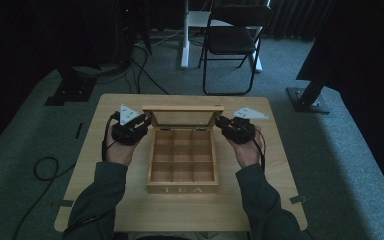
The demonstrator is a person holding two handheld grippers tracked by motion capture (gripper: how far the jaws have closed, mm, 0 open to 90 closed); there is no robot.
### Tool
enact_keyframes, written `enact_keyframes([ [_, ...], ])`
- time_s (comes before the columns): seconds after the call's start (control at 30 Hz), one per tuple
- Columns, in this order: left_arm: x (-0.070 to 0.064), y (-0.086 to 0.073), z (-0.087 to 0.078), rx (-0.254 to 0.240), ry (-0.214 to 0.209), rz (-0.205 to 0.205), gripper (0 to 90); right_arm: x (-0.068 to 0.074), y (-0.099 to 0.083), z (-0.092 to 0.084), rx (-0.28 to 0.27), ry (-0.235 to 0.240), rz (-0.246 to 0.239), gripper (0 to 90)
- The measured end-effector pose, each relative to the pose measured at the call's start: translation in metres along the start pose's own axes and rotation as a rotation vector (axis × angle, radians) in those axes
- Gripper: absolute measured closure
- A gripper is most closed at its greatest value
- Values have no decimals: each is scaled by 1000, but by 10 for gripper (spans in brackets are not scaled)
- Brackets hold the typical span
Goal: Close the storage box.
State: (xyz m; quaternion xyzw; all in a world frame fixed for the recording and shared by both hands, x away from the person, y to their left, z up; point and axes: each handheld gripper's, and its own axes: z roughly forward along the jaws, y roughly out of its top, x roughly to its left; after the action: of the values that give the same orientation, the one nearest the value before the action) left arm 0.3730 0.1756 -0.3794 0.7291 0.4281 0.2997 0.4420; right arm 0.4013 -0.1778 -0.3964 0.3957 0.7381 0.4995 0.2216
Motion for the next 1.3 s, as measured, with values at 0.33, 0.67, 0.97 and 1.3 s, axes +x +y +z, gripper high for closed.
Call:
enact_keyframes([
  [0.33,-5,-5,-12,-21,-11,4,722,3,-4,-6,18,14,-12,729],
  [0.67,-10,-11,-21,-26,-7,21,724,13,-3,-15,41,-35,-108,717],
  [0.97,-13,-18,-26,-22,-21,9,722,19,-8,-26,28,-29,-102,714],
  [1.3,-19,-24,-36,-15,-31,7,713,29,-14,-33,42,-51,-145,712],
])
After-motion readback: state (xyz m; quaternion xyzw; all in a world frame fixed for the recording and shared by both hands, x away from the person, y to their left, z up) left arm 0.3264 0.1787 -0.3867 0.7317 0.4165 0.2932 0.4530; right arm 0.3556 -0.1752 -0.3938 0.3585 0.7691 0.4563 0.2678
